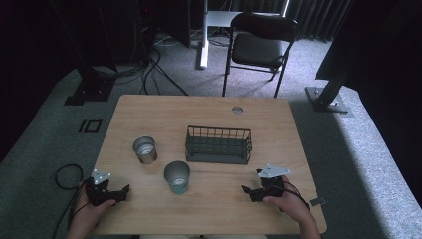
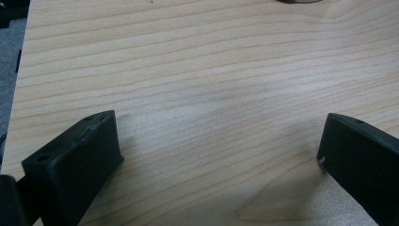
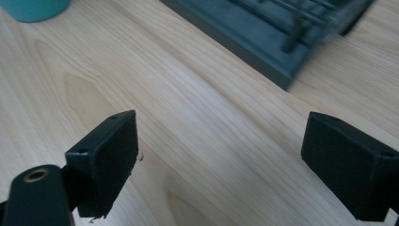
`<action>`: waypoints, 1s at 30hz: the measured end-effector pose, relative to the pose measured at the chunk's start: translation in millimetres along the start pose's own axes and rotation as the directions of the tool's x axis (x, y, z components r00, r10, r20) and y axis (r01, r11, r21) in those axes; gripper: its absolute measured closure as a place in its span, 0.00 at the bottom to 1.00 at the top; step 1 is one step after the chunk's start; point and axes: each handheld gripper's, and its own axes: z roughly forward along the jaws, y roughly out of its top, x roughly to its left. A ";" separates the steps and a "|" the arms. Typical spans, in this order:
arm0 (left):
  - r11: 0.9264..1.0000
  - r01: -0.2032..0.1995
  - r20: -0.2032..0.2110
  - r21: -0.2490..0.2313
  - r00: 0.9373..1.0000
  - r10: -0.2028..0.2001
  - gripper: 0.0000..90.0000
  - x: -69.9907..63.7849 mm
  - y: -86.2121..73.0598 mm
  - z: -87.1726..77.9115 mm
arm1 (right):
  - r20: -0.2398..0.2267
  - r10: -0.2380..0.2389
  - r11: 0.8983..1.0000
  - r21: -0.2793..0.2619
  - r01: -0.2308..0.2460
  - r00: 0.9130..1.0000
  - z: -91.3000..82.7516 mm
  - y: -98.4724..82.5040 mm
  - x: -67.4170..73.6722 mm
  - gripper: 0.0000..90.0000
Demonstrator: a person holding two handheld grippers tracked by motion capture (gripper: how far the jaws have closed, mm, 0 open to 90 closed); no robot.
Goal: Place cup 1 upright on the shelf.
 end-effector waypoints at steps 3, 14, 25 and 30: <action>1.000 0.001 0.000 -0.001 1.000 -0.001 0.00 -0.1 0.0 0.0 | -0.016 -0.023 1.000 -0.001 0.023 1.000 4.8 6.1 4.8 0.13; 1.000 0.001 0.000 -0.001 1.000 -0.001 0.00 -0.1 0.0 0.1 | -0.092 -0.086 0.996 -0.023 0.084 0.992 22.8 24.4 25.2 0.13; 1.000 0.001 0.000 -0.001 1.000 -0.001 0.00 -0.1 0.0 0.1 | -0.141 -0.120 0.993 -0.037 0.116 0.983 36.1 37.0 40.7 0.13; 1.000 0.001 0.000 -0.001 1.000 -0.001 0.00 -0.1 0.0 0.1 | -0.156 -0.128 0.991 -0.054 0.121 0.979 41.1 43.2 47.5 0.13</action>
